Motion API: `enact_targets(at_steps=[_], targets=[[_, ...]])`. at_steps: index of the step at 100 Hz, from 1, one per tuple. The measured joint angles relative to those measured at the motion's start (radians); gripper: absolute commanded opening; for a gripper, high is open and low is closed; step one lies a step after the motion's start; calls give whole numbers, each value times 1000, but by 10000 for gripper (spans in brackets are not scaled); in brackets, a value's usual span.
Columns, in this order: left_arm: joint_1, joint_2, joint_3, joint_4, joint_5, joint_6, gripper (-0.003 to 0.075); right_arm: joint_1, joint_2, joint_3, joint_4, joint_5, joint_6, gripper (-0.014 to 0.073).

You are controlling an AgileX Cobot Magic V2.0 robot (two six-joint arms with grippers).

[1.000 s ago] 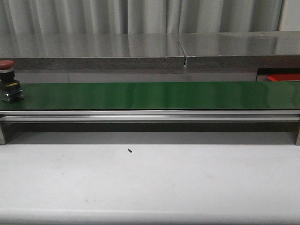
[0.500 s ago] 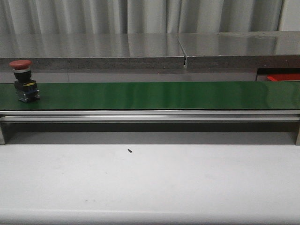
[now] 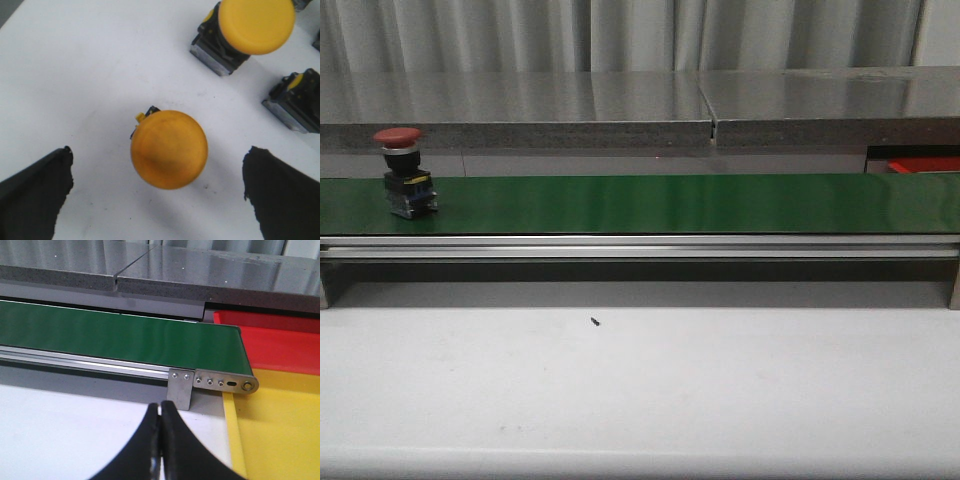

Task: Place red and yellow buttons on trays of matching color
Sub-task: 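Move the left gripper back to a yellow push-button and grasp it, then place the yellow button on the belt behind the red one, release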

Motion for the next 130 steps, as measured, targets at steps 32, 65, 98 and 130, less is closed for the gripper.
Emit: enact_targets(at_steps=[32, 65, 98, 130], targets=[[0, 47, 0, 2, -61, 0, 608, 0, 0, 0, 0, 0, 0, -118], [0, 47, 0, 2, -81, 0, 112, 0, 0, 0, 0, 0, 0, -118], [-10, -99, 0, -36, -75, 0, -19, 0, 0, 0, 0, 0, 0, -118], [-216, -282, 0, -55, 13, 2, -19, 0, 0, 0, 0, 0, 0, -118]])
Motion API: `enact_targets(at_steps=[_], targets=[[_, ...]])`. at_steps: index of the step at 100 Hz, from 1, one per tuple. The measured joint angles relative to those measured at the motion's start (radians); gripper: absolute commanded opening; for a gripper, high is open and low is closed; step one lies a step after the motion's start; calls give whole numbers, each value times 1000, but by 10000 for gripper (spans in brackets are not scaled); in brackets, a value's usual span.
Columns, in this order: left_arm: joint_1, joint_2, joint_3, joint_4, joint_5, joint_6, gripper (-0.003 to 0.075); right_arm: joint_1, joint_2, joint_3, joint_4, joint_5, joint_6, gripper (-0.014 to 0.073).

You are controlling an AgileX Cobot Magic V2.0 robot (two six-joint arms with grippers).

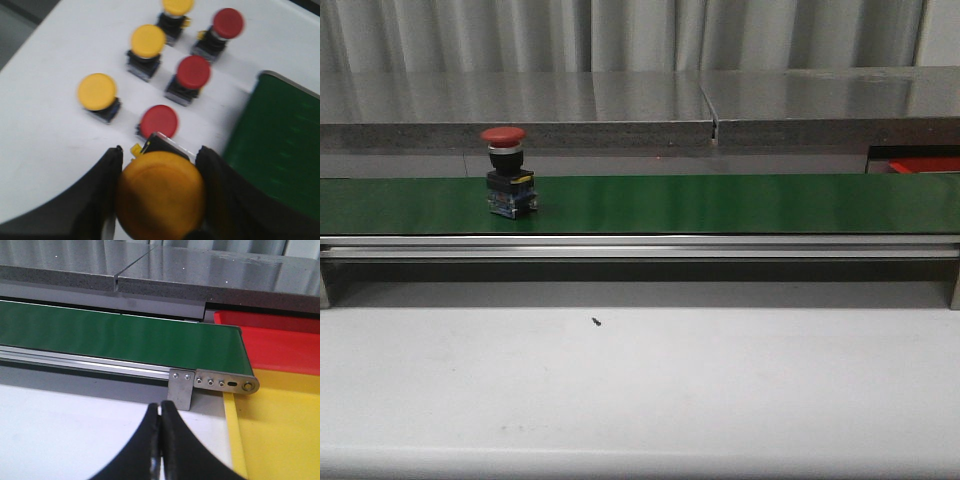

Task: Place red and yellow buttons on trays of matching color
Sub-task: 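Place the yellow button on the belt behind the red one, release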

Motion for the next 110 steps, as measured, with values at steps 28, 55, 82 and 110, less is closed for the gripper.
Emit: enact_targets(at_steps=[28, 55, 82, 110], targets=[[-216, 55, -12, -6, 10, 25, -19, 0, 0, 0, 0, 0, 0, -118], [-258, 200, -144, -6, 54, 25, -18, 0, 0, 0, 0, 0, 0, -118], [-258, 295, -242, -8, 119, 25, 21, 0, 0, 0, 0, 0, 0, -118], [-262, 310, -290, -13, 169, 41, 583, 0, 0, 0, 0, 0, 0, -118]])
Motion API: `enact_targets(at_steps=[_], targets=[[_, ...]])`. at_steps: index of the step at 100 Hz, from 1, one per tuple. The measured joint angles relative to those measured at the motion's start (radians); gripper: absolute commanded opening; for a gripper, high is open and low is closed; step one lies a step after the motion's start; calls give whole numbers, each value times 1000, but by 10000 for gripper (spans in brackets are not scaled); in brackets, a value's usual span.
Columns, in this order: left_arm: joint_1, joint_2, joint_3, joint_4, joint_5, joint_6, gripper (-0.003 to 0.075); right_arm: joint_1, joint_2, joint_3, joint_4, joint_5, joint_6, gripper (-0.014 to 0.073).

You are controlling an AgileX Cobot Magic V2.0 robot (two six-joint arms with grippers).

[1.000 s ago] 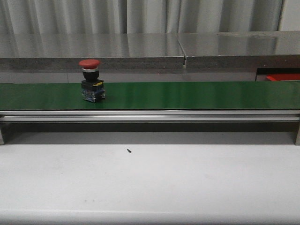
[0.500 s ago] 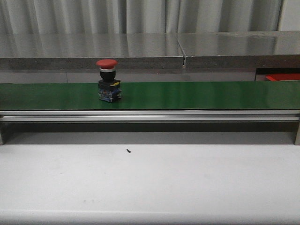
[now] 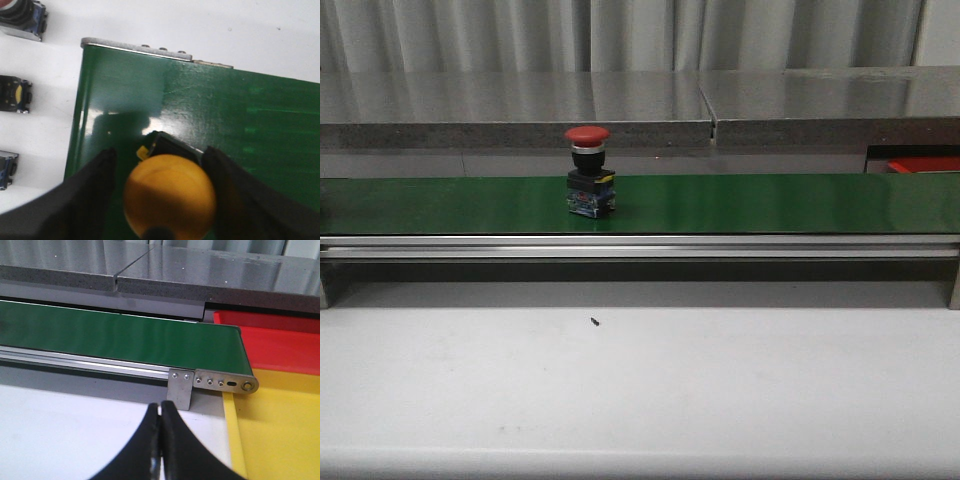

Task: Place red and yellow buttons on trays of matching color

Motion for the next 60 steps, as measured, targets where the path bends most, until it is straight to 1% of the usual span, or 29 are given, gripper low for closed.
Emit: enact_targets(at_steps=[3, 9, 26, 47, 60], targets=[[-1, 0, -11, 1, 10, 0, 627, 0, 0, 0, 0, 0, 0, -118], [-6, 0, -32, 2, 23, 2, 657, 0, 0, 0, 0, 0, 0, -118], [-51, -5, -101, 2, 72, 4, 653, 0, 0, 0, 0, 0, 0, -118], [-124, -98, -109, 2, 76, 10, 653, 0, 0, 0, 0, 0, 0, -118], [-173, -199, -68, 2, 23, 18, 653, 0, 0, 0, 0, 0, 0, -118]])
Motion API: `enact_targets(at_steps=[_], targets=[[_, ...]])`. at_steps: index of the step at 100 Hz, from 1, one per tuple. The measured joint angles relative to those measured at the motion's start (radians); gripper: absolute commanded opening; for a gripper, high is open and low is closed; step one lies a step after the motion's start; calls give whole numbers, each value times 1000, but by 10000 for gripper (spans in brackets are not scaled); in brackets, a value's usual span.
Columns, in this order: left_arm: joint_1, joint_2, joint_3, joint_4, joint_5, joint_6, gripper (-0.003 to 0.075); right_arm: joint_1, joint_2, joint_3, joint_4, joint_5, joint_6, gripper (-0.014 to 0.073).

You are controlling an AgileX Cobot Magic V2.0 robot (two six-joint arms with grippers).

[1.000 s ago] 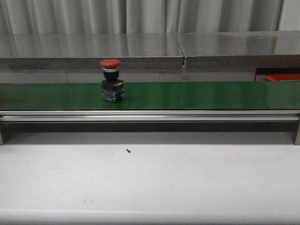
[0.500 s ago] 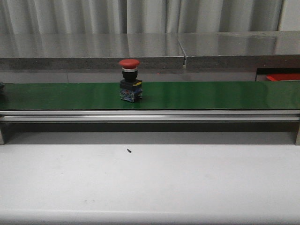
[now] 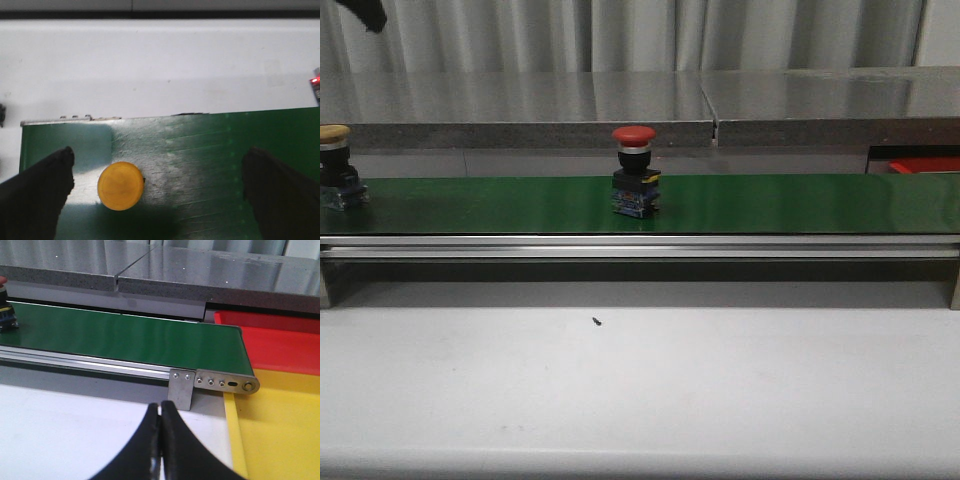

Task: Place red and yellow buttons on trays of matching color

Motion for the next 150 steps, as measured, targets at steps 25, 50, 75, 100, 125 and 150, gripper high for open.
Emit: enact_targets(at_steps=[25, 50, 75, 100, 125, 150], targets=[[-59, -297, 298, -2, -190, 5, 653, 0, 0, 0, 0, -13, 0, -118], [-59, -669, 737, -2, -425, 7, 652, 0, 0, 0, 0, -110, 0, -118], [-60, -1006, 1088, -32, -512, 7, 498, 0, 0, -5, 26, -122, 0, -118], [-60, -1234, 1222, -43, -520, 7, -16, 0, 128, -224, 115, 120, 0, -118], [-60, -1265, 1229, -45, -527, 7, -19, 0, 525, -608, 146, 491, 2, -118], [-60, -1265, 1229, -45, -526, 7, -19, 0, 839, -803, 193, 503, 2, -116]])
